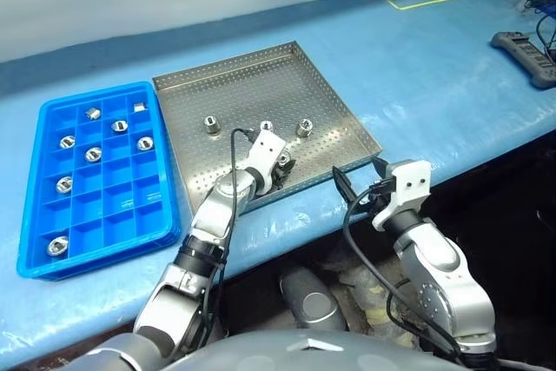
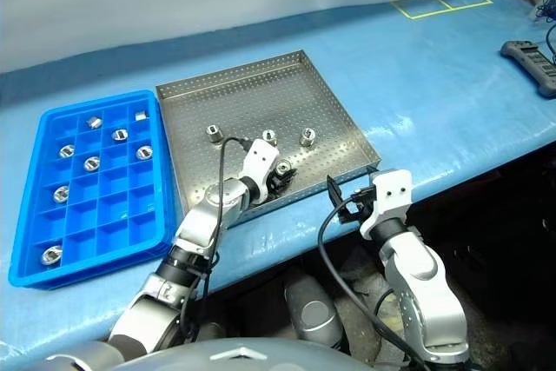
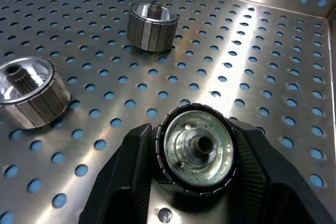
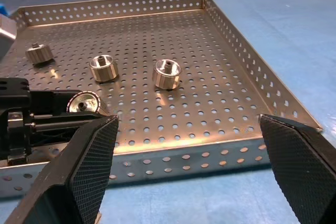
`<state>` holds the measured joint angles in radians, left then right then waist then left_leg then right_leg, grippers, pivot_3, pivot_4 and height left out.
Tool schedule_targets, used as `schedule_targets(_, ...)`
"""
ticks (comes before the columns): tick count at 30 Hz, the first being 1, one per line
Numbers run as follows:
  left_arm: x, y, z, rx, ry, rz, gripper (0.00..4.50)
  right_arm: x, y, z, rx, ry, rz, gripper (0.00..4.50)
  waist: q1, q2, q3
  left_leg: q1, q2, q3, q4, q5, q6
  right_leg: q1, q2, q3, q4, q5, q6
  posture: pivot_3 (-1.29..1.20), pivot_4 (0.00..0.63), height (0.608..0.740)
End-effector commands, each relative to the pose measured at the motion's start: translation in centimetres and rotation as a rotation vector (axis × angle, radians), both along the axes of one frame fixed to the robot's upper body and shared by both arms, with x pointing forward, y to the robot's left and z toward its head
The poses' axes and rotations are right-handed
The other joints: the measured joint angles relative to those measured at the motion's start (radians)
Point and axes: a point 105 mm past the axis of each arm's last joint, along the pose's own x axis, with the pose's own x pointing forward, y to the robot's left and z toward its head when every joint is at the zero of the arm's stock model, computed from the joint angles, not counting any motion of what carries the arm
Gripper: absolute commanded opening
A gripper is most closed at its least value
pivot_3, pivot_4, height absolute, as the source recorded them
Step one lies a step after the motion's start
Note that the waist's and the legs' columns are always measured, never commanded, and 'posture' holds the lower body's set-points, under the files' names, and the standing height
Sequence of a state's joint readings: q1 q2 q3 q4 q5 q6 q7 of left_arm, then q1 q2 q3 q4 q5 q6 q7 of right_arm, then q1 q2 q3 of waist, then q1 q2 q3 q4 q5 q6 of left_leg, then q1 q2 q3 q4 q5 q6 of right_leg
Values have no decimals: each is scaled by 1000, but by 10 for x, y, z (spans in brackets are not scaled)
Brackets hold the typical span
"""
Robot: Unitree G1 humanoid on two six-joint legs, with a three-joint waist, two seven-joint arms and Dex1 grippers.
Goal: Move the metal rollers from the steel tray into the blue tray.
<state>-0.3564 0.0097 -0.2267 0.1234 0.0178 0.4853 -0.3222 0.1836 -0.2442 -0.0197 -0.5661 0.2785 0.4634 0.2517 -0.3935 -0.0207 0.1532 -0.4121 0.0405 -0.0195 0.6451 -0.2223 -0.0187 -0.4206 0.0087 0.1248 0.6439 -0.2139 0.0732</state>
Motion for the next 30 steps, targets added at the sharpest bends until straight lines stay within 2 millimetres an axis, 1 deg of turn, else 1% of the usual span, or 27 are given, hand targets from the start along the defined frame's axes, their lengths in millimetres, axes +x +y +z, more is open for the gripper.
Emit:
schedule_targets(1,7,20,39,-68,-169,138,1881,7,15,8,15,-37,85,4500,21,0,0,0,0,0,0,0,0,0,0,0,0,0,0,-197,150,740)
schedule_targets(3,6,31,51,-98,-235,216,1881,11,22,8,21,-35,124,4500,51,0,0,0,0,0,1,0,0,0,0,0,0,0,0,-155,150,740)
schedule_targets(5,2,51,69,-152,-328,339,1881,17,34,5,23,-20,198,4500,87,-1,1,0,0,0,0,0,0,0,0,0,0,0,0,-70,150,740)
schedule_targets(7,-2,68,76,-148,-380,446,1881,21,44,1,22,-7,255,4500,128,-2,2,0,-1,-1,0,0,0,0,0,0,0,1,1,-44,150,740)
schedule_targets(9,-4,77,74,-141,-380,504,1881,24,47,0,21,-3,278,4500,177,-2,2,0,-1,-1,0,0,0,0,0,-1,0,1,1,2,150,740)
schedule_targets(11,-7,90,67,-123,-358,577,1881,27,54,-1,26,4,316,4500,234,-2,2,-1,-1,-2,0,0,0,-1,0,-2,0,1,1,44,150,740)
schedule_targets(14,-13,107,64,-95,-361,659,1881,28,64,-3,26,12,369,4500,290,-2,2,-2,-1,-2,0,0,0,-1,0,-2,0,1,1,71,150,740)
schedule_targets(17,-17,120,61,-78,-354,726,1881,29,69,-4,21,18,392,4500,341,-2,2,-4,-2,-2,2,0,0,-3,-1,-2,0,1,1,90,150,740)
schedule_targets(19,-18,127,57,-64,-340,757,1881,29,70,-5,19,20,400,4500,362,-2,2,-4,-2,-2,3,0,0,-3,-1,-2,-1,1,0,91,150,740)
schedule_targets(22,-18,134,56,-45,-347,780,1881,28,71,-6,21,23,404,4500,377,-2,2,-4,-2,-1,4,0,0,-2,-2,-2,-1,1,0,85,150,740)
schedule_targets(26,-17,148,50,-16,-329,856,1881,26,70,-9,18,33,400,4500,379,-2,2,-4,-2,-1,4,0,0,-2,-2,-2,-1,1,0,67,150,740)
schedule_targets(30,-17,152,45,-4,-304,884,1881,26,67,-10,18,35,389,4500,377,-2,2,-3,-1,-1,4,0,0,-2,-1,-2,0,1,0,55,150,740)
